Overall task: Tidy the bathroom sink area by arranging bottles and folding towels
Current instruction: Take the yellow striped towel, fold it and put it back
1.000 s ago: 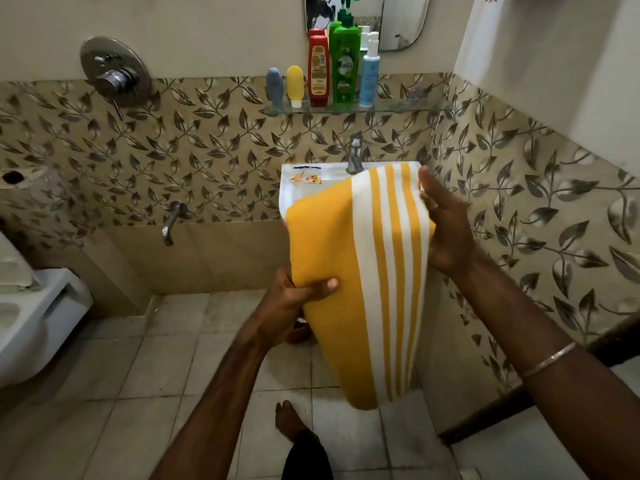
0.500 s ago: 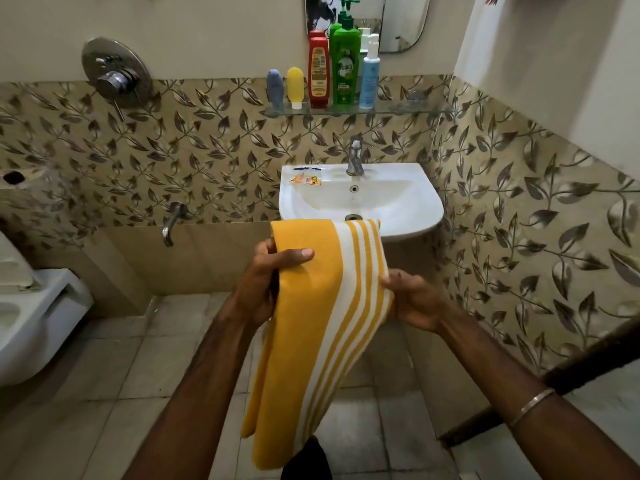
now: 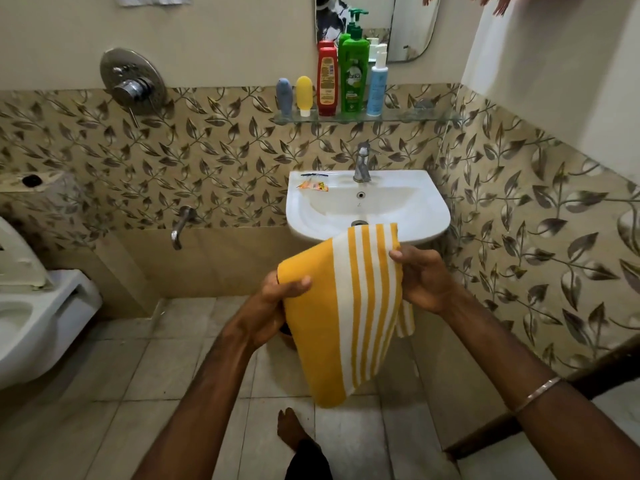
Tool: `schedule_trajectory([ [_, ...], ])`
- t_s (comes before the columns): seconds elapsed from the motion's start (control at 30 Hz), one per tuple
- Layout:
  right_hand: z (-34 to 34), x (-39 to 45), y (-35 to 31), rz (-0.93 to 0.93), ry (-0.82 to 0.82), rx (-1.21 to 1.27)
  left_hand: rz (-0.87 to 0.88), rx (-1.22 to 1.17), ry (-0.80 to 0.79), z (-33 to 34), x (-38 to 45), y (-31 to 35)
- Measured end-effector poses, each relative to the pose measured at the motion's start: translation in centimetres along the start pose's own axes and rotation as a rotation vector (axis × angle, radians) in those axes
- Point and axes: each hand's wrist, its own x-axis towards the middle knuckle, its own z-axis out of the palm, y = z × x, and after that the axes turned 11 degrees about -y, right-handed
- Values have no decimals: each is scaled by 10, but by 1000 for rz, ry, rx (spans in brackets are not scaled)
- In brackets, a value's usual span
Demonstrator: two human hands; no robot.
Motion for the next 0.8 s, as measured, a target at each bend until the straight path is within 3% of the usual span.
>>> schedule_trajectory([
  [0.23,-13,-7,-19,149,241,-409,37,189,156,16,23,11],
  [0.37,-15,-10,-29,101,421,-465,68,252,203,26,34,12],
  [0.53,-8,-17,-31,-3,641,-557,103,374,377,36,50,16],
  [0.63,-1,-21,-36,-74,620,-678,113,311,461,47,58,20],
  [0.8,3,-28,-42,-1,464,-937,138,365,607,59,72,24],
])
